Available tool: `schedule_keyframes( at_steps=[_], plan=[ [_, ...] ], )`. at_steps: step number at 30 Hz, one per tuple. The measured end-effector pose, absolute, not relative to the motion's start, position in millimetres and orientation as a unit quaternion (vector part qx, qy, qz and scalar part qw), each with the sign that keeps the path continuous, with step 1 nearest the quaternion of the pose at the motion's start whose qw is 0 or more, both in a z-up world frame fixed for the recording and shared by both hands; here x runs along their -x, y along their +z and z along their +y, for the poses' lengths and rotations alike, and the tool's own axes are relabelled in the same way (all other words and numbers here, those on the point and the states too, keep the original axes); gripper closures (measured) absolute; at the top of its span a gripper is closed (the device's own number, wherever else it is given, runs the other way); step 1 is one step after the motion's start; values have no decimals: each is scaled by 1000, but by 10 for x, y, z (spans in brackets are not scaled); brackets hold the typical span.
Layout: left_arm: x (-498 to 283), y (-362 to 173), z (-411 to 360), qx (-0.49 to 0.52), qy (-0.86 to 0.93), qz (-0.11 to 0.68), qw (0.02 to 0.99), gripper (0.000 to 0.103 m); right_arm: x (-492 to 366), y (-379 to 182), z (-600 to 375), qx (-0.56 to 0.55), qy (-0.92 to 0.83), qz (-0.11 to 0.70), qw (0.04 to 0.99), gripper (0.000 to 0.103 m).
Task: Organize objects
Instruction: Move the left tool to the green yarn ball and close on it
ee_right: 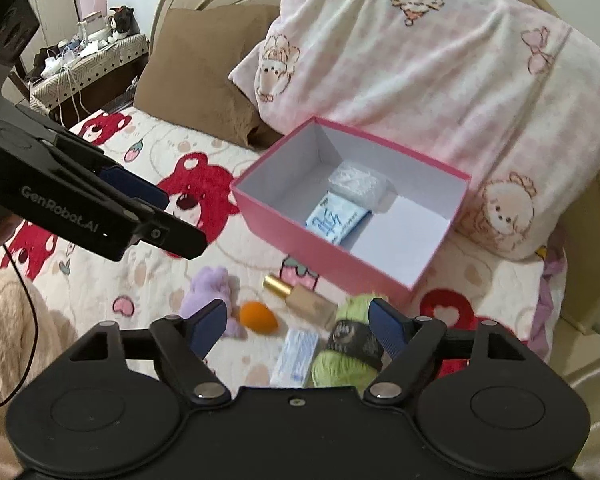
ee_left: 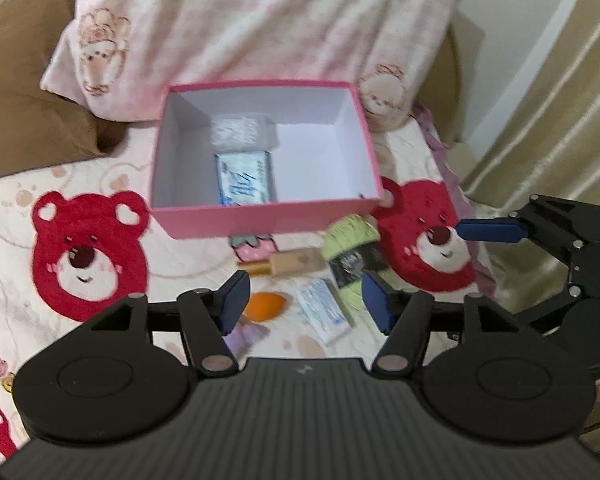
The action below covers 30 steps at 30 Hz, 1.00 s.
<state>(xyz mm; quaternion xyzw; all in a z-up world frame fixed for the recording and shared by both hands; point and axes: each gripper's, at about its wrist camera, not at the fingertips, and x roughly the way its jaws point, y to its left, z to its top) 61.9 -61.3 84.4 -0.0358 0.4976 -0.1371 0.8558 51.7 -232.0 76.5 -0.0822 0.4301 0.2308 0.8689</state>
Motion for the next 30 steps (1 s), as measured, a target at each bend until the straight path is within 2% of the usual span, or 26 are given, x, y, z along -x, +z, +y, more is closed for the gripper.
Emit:
schedule_keyframes(
  at_steps=[7, 13, 23, 30],
  plan=[
    [-467, 473, -854, 50, -154, 518, 840, 39, -264, 520, -2534, 71, 244, 434, 864, 20],
    [-506, 169, -1003, 64, -162, 509, 843, 31, -200, 231, -2663, 64, 251, 419, 870, 19],
    [-738, -272, -1145, 73, -175, 486, 853, 30, -447, -283, -2707, 67, 236, 407, 880, 17],
    [-1027, -680, -1168, 109, -159, 503, 843, 31, -650, -633, -2690, 72, 233, 406, 881, 17]
  ],
)
